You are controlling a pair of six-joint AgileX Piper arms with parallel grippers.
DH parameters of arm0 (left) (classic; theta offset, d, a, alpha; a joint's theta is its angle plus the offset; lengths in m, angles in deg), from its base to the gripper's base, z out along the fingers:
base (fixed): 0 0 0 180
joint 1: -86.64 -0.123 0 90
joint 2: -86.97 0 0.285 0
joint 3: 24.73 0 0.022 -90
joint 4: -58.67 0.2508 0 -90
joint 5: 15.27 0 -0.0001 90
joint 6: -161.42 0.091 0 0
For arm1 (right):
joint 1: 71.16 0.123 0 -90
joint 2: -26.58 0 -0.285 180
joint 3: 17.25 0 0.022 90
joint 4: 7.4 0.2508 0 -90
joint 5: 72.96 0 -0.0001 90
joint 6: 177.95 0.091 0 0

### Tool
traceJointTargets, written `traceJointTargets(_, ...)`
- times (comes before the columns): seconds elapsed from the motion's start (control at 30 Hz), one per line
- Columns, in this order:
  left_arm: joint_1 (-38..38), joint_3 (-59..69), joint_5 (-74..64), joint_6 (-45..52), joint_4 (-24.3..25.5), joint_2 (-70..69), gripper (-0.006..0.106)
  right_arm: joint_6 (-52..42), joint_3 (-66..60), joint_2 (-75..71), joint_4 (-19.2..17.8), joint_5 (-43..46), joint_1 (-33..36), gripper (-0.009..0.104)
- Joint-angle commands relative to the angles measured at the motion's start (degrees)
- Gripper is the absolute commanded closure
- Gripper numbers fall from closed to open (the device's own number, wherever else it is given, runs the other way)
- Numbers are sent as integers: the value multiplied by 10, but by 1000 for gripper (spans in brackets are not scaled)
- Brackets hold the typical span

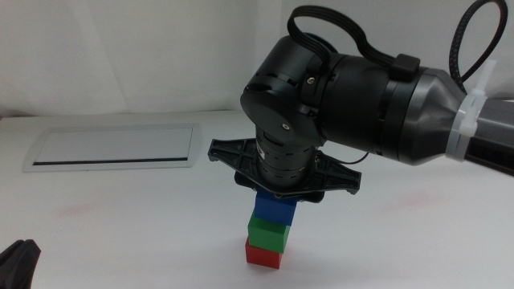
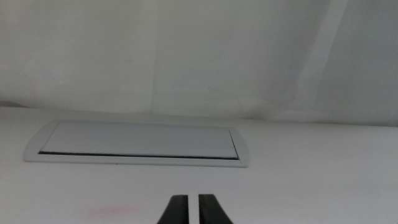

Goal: Stack red cubes first, then green, then blue cubes in a specific spot.

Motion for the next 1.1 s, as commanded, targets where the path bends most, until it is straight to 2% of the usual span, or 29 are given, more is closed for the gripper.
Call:
traceJointTargets(0.0,-1,23,9,1,-2,-2,103,1,4,5,-10,-12,1,97)
traceJointTargets(0.23,-1,23,9,1,-2,-2,103,4,4,14,-8,3,1,97)
traceJointTargets(0.43,-1,23,29,1,-2,-2,103,4,4,29,11,20,1,97)
traceJointTargets(0.53,-1,23,29,1,-2,-2,103,4,4,29,11,13,1,93)
traceJointTargets(0.57,-1,23,29,1,-2,-2,103,4,4,29,11,9,1,89)
traceJointTargets(0.63,-1,23,29,1,-2,-2,103,-1,4,29,15,9,1,33)
traceJointTargets(0.7,-1,23,29,1,-2,-2,103,-5,4,29,15,13,2,6)
traceJointTargets(0.73,-1,23,29,1,-2,-2,103,-14,4,27,15,16,2,-3)
traceJointTargets(0.77,-1,23,29,1,-2,-2,103,-19,4,26,15,17,2,-8)
traceJointTargets(1.07,-1,23,29,1,-2,-2,103,-27,4,11,7,20,2,-8)
